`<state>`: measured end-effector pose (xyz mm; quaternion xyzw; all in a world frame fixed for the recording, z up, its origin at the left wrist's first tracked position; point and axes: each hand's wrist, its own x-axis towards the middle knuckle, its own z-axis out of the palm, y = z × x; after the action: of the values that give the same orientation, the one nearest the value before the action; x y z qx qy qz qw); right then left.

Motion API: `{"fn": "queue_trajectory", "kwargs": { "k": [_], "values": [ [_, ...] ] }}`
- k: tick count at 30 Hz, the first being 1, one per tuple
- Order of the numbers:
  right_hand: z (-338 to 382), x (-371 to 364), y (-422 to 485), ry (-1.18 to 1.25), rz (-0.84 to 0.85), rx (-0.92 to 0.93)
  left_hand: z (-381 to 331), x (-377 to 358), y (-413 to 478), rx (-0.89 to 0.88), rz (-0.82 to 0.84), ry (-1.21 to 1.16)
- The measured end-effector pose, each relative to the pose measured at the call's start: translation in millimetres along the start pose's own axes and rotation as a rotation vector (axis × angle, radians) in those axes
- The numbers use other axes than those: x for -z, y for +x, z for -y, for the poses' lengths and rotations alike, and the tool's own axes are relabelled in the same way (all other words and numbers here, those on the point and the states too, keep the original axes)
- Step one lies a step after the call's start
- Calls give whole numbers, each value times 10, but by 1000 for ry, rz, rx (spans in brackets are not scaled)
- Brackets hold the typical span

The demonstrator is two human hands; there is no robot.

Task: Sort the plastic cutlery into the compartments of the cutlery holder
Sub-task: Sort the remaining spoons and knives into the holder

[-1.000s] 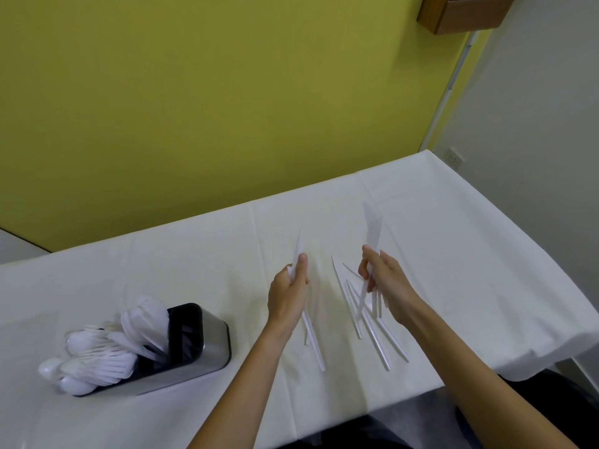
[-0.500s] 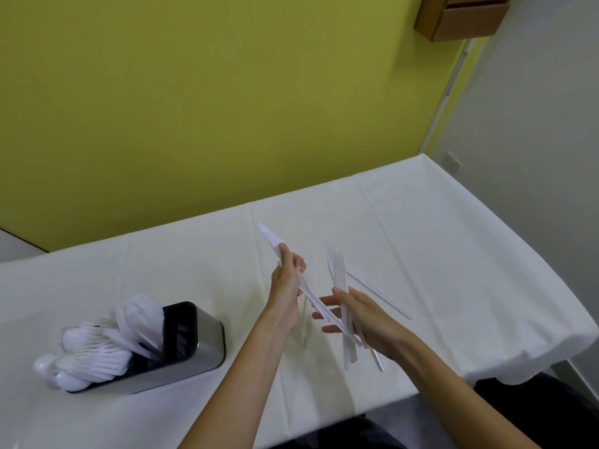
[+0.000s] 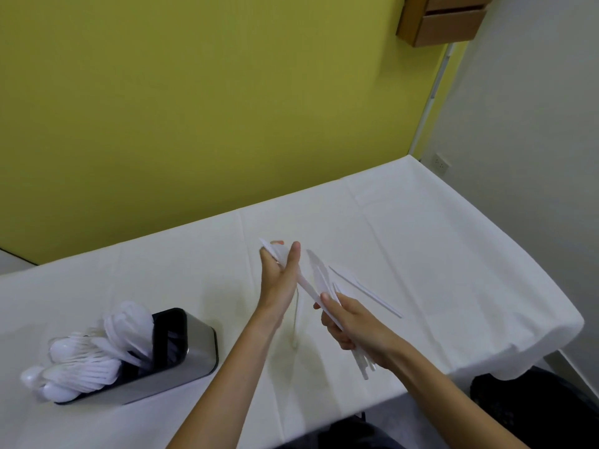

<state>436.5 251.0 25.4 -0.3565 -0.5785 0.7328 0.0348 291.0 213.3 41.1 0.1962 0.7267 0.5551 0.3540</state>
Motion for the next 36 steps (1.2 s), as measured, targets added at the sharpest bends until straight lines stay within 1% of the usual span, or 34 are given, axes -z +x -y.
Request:
{"fn": "queue_trajectory", "kwargs": {
  "k": [2,5,8,10,13,15,18,24,29,32,34,36],
  "values": [
    [-11,12,-24,-50,-11,4,-21,40,44,-69,17,40],
    [18,47,-33,-35,19,17,-72,24,85,-145,70,19],
    [82,110,-34,10,36,13,-121,-2,126,-114,66,-96],
    [103,163,-39,6,37,22,-129,26,165,-108,65,-104],
    [118,216,-39,-57,34,28,-144,92,207,-128,147,-101],
    [117,239,-37,-66,42,34,-181,106,212,-136,195,-62],
    [123,259,-41,-99,63,87,-214,82,216,-138,234,68],
    [159,258,8,-131,-58,109,-262,55,168,-78,352,98],
    [143,261,27,-55,-50,100,-202,61,165,-104,365,234],
    [143,230,53,-7,-36,104,-144,72,147,-148,407,296],
    [164,224,54,-6,-10,107,-126,59,151,-149,400,246],
    [190,241,55,-99,4,129,-130,44,162,-149,346,181]
  ]
}}
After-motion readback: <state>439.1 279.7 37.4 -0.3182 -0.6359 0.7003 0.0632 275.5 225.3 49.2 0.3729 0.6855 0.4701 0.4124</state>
